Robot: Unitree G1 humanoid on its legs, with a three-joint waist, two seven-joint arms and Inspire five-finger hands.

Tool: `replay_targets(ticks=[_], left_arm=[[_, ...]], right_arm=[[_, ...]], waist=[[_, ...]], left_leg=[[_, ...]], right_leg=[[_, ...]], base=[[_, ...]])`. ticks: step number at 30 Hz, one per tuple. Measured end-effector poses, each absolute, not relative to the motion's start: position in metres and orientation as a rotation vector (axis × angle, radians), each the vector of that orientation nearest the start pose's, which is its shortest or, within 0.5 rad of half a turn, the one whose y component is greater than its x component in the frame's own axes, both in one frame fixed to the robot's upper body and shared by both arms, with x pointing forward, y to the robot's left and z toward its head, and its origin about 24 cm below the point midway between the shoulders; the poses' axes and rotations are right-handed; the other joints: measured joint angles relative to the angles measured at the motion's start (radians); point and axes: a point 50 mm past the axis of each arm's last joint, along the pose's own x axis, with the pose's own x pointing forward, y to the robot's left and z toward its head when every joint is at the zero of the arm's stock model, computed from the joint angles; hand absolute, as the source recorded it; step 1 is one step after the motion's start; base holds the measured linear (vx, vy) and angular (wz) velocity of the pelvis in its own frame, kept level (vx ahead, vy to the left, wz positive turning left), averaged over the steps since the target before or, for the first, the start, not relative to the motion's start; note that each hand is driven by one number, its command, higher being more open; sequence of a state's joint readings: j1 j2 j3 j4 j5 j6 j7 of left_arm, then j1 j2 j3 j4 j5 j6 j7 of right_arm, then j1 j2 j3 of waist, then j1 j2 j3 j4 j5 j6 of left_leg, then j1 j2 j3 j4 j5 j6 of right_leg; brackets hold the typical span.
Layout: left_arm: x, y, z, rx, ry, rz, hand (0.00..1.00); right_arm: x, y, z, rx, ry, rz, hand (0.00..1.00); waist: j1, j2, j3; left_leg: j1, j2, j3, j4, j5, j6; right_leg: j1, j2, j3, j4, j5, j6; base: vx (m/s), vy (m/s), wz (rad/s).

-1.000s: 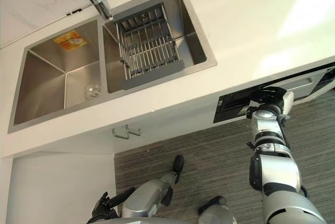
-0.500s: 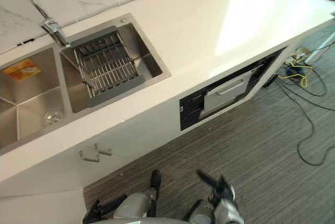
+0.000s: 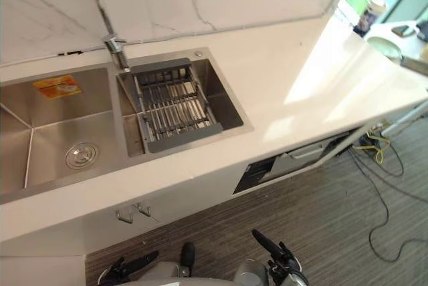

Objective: Walk over to the sink, pick up the cup, carry it to the dishwasher, place the cup inside the dishwasher, then close the dishwasher door

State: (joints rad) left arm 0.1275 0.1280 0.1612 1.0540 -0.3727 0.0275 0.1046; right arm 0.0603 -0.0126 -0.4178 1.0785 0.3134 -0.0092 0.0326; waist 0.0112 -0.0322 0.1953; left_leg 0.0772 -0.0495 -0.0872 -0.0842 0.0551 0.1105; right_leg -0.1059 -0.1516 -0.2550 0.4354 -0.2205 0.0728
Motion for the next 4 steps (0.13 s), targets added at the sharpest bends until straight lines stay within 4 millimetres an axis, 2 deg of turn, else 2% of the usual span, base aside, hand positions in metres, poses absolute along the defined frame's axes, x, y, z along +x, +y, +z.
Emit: replay_targets(ticks=[2,3,4], left_arm=[[0.0643,0.2241,-0.1640,-0.278,1.162,0.577,1.00],[0.0613,0.2240,-0.1645,-0.285,1.167,0.591,1.00],[0.0599,0.2238,-0.1647,-0.300,1.165,0.607,1.00]], right_arm=[[0.0840,-0.2002,-0.1645,0.496,1.033,-0.553,1.00],[0.0804,-0.2004,-0.1648,0.479,1.032,-0.556,1.00],[0.0771,-0.1991,-0.1650,0.473,1.031,-0.559,1.00]], waist=[[-0.002,-0.001,-0.011],[-0.003,-0.004,-0.026],[-0.007,-0.014,-0.042]], left_leg=[[0.016,-0.011,-0.009,0.001,-0.008,-0.018],[0.023,-0.019,-0.019,0.002,-0.017,-0.028],[0.030,-0.031,-0.037,0.011,-0.027,-0.038]], right_leg=[[-0.031,0.036,0.048,-0.088,0.013,-0.002],[-0.052,0.051,0.076,-0.154,0.048,-0.013],[-0.050,0.055,0.087,-0.220,0.118,-0.026]], base=[[0.23,-0.033,0.35],[0.33,-0.072,0.42],[0.30,-0.066,0.35]])
